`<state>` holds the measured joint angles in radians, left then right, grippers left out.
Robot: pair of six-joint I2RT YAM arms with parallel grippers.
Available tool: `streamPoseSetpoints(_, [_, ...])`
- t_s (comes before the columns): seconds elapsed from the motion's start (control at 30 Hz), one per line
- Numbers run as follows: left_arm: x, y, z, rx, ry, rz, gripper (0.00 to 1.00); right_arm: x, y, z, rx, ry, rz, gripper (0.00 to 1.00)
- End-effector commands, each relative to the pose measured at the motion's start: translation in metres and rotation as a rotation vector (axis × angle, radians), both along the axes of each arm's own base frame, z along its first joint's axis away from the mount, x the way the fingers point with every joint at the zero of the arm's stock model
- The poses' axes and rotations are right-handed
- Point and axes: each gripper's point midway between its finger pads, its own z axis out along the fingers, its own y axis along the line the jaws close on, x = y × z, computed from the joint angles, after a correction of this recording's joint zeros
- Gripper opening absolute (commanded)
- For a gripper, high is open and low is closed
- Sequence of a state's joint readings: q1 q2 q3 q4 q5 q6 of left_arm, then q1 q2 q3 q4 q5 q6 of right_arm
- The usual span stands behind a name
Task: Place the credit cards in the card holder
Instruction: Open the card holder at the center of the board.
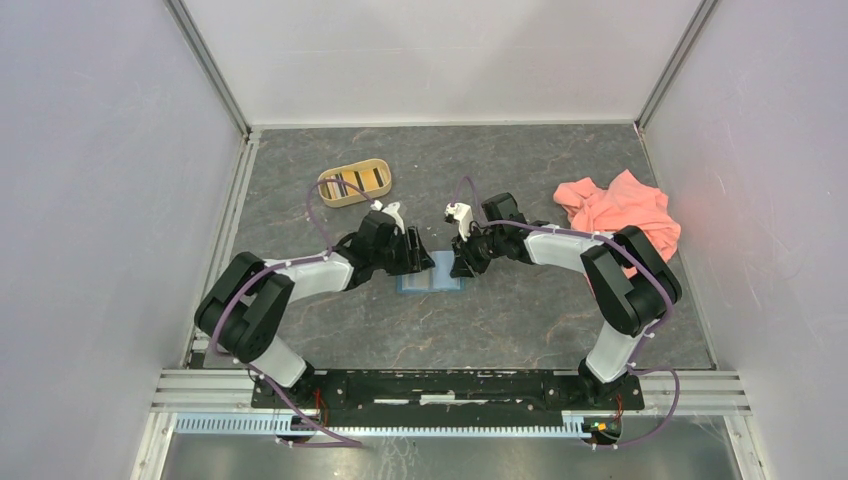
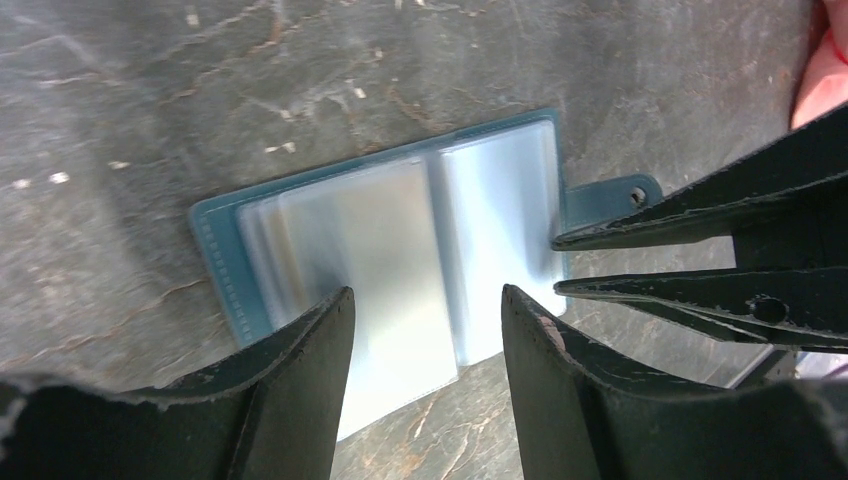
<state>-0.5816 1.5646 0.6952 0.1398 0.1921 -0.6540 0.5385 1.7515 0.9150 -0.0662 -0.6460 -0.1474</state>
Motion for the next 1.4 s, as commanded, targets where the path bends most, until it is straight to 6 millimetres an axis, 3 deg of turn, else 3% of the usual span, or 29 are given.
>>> streamPoseSetpoints(0.0, [-0.009, -0.016, -0.007, -0.050, 0.048, -0.043, 0.63, 0.009, 0.002, 0.006, -0.002, -0.024, -0.004, 0.30])
streamPoseSetpoints(0.23, [-0.007, -0.020, -0.006, -0.073, 0.051, -0.042, 0.62, 0.006, 0.005, 0.011, 0.022, -0.026, 0.019, 0.32])
streamPoseSetpoints(0.43, [-0.009, -0.022, -0.011, -0.123, 0.084, -0.023, 0.59, -0.017, 0.019, 0.039, 0.163, -0.083, 0.204, 0.44])
streamPoseSetpoints(0.67, [-0.009, -0.036, 0.002, -0.279, 0.101, -0.036, 0.58, -0.018, 0.014, 0.064, 0.188, -0.282, 0.281, 0.53])
streamPoseSetpoints(0.9, [-0.006, -0.053, 0.001, -0.373, 0.138, -0.063, 0.57, -0.032, 0.013, 0.083, 0.243, -0.372, 0.350, 0.54])
streamPoseSetpoints(1.0, [-0.004, -0.052, -0.002, -0.375, 0.152, -0.049, 0.57, -0.034, 0.020, 0.074, 0.244, -0.373, 0.320, 0.48])
streamPoseSetpoints(1.17, [-0.002, -0.051, -0.005, -0.379, 0.183, -0.017, 0.56, -0.034, 0.034, 0.058, 0.187, -0.444, 0.279, 0.18])
streamPoseSetpoints(1.37, [-0.002, -0.051, -0.007, -0.396, 0.211, 0.000, 0.56, -0.027, 0.038, 0.050, 0.118, -0.589, 0.197, 0.00])
